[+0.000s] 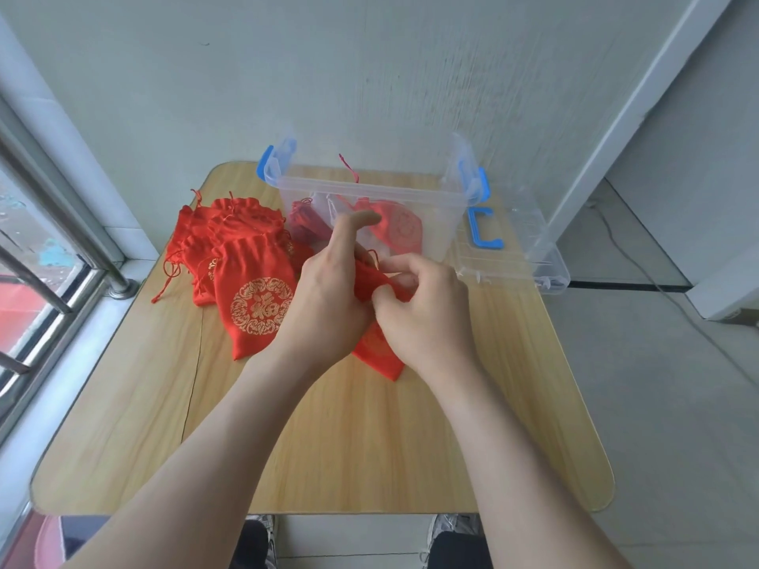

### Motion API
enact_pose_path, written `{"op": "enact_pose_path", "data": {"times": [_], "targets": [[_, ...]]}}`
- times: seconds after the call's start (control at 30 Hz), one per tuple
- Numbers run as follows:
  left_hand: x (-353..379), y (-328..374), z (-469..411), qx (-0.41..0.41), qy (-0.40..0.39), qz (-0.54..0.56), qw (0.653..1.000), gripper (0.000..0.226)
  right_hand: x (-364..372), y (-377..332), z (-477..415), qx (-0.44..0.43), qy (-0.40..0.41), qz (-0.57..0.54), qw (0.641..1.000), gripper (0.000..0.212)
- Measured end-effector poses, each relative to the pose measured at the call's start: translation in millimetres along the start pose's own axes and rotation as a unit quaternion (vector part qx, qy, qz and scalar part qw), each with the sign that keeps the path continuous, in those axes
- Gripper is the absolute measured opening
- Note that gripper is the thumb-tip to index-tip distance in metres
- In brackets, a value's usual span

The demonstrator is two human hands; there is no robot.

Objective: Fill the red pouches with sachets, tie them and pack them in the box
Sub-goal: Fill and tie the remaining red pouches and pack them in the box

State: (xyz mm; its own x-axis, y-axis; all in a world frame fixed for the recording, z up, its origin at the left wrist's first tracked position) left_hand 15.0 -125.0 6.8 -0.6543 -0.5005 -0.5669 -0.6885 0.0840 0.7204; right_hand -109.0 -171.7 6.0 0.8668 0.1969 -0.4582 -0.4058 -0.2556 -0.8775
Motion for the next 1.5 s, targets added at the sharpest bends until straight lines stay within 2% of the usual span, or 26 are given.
{"op": "enact_pose_path", "data": {"times": [0.13, 0.2, 0.27, 0.33, 0.4, 0.43, 0.67, 0.77, 0.83, 1.03, 1.13, 1.2, 1.37, 1.43, 1.5], "targets": [[-2, -3, -1, -0.012, 0.013, 0.004, 1.000, 0.069, -3, 2, -6, 0.007, 0.007, -0.002, 1.000, 0.033], [-5, -5, -1, -0.044, 0.026, 0.004, 0.999, 0.068, -7, 3, -8, 0.010, 0.038, -0.015, 0.999, 0.029], [-6, -9, 0, -0.104, 0.038, 0.005, 0.994, 0.062, -12, 5, -9, 0.025, 0.087, -0.027, 0.996, 0.023], [-6, -17, 3, -0.190, 0.042, 0.042, 0.980, 0.045, -14, 10, -8, 0.059, 0.117, -0.061, 0.990, 0.019], [-7, -25, 6, -0.252, 0.033, 0.100, 0.962, 0.028, -12, 17, -4, 0.100, 0.117, -0.120, 0.981, 0.017], [-6, -27, 8, -0.263, 0.023, 0.119, 0.957, 0.026, -11, 19, -2, 0.120, 0.107, -0.147, 0.976, 0.017], [-8, -17, 19, -0.204, 0.046, 0.136, 0.969, 0.019, -14, 15, 14, 0.162, 0.045, -0.215, 0.962, 0.026], [-10, -19, 23, -0.206, 0.050, 0.151, 0.966, 0.019, -15, 18, 16, 0.183, 0.032, -0.252, 0.950, 0.019], [-12, -19, 26, -0.209, 0.051, 0.154, 0.964, 0.021, -15, 21, 19, 0.168, 0.034, -0.274, 0.946, 0.023], [-10, -19, 27, -0.220, 0.064, 0.210, 0.950, 0.022, -22, 27, 21, 0.151, 0.071, -0.269, 0.949, 0.010], [-10, -15, 26, -0.215, 0.075, 0.223, 0.948, 0.026, -26, 27, 18, 0.143, 0.084, -0.275, 0.947, 0.012], [-11, -15, 26, -0.214, 0.083, 0.205, 0.951, 0.024, -26, 25, 16, 0.154, 0.082, -0.305, 0.936, 0.010], [-19, -16, 25, -0.189, 0.113, 0.042, 0.974, 0.011, -17, 13, 13, 0.166, 0.037, -0.366, 0.915, 0.017], [-20, -16, 25, -0.199, 0.115, 0.027, 0.973, 0.015, -16, 10, 10, 0.158, 0.025, -0.386, 0.909, 0.018], [-20, -17, 24, -0.210, 0.114, 0.038, 0.970, 0.014, -16, 9, 8, 0.151, 0.021, -0.399, 0.904, 0.008]]}}
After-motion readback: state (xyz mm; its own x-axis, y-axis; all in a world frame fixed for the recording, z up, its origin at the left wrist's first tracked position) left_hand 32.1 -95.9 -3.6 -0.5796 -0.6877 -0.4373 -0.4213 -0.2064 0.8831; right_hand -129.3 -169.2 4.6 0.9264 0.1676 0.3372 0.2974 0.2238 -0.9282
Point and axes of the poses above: each hand's wrist, its own z-axis away from the middle knuckle, its own x-axis out of the palm, y = z × x, the point moved 5 cm from there along -z, towards the middle knuckle, and after that the axes turned 3 degrees about -z, right-handed, at the moved point
